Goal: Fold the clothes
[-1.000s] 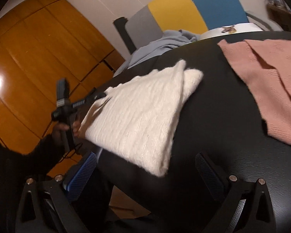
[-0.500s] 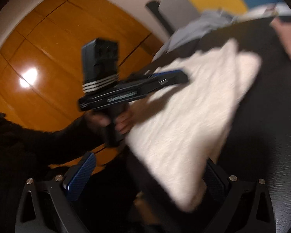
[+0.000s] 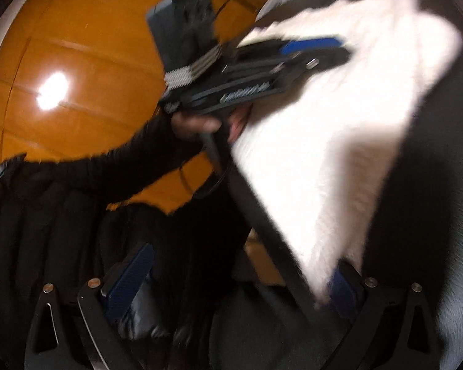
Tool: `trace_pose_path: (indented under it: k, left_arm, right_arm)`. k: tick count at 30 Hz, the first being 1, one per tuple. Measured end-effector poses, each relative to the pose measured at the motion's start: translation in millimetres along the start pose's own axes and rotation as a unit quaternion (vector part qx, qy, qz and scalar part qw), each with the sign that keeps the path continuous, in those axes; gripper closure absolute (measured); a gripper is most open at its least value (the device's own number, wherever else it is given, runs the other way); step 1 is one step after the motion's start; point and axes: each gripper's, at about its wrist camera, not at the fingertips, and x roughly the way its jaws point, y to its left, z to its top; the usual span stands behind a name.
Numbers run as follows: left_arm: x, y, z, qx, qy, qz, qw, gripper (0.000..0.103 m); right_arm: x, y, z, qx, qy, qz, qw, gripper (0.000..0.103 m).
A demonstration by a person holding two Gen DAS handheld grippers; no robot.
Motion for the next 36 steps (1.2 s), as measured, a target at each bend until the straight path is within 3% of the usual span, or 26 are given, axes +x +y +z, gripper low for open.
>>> trace_pose_path:
  k: [6, 10, 14, 17, 19, 23, 29, 33, 36]
  left_arm:
    - [-36.2, 13.8, -12.5, -0.038, -0.027, 0.022, 0.9987, 0.076]
    - [-56.7, 23.5, -29.6, -0.052, -0.035, 0.054, 0.9965, 0.075]
    - [-70.2, 38.9, -47.7, -0.080, -0.042, 0.075, 0.9931, 0.075]
    - [-67.3, 51.8, -59.9, -0.115, -0.041, 0.076, 0.9897, 0.075]
    - [-64.3, 60.2, -66.9, -0.146, -0.053, 0.056, 0.9863, 0.075]
    - [-56.5, 63.6, -65.3, -0.170, -0.066, 0.055, 0.9818, 0.075]
    - [-56.4, 64.0, -61.9, -0.185, -0.070, 0.035, 0.9796, 0.075]
    - [-104.0, 82.2, -70.9, -0.199, -0.091, 0.037, 0.9752, 0.075]
    - [-156.0, 104.1, -88.8, -0.212, -0.118, 0.061, 0.9682, 0.073]
  right_arm:
    - [-40.7, 14.2, -22.3, 0.043, -0.102, -0.116, 0.987, 0.000]
    - [-48.3, 46.4, 3.3, -0.029, -0.171, -0.132, 0.976, 0.000]
    - [-21.1, 50.8, 58.0, -0.082, -0.214, -0.140, 0.963, 0.000]
    - [2.6, 32.7, 97.8, -0.067, -0.221, -0.167, 0.958, 0.000]
    - [16.3, 15.3, 119.3, -0.038, -0.216, -0.219, 0.951, 0.000]
    - [31.0, -4.0, 131.6, -0.040, -0.218, -0.261, 0.940, 0.000]
    - [19.3, -13.7, 130.7, -0.043, -0.228, -0.255, 0.939, 0.000]
    - [18.6, -12.8, 134.2, -0.044, -0.210, -0.267, 0.940, 0.000]
    - [23.4, 3.4, 134.4, -0.045, -0.189, -0.319, 0.928, 0.000]
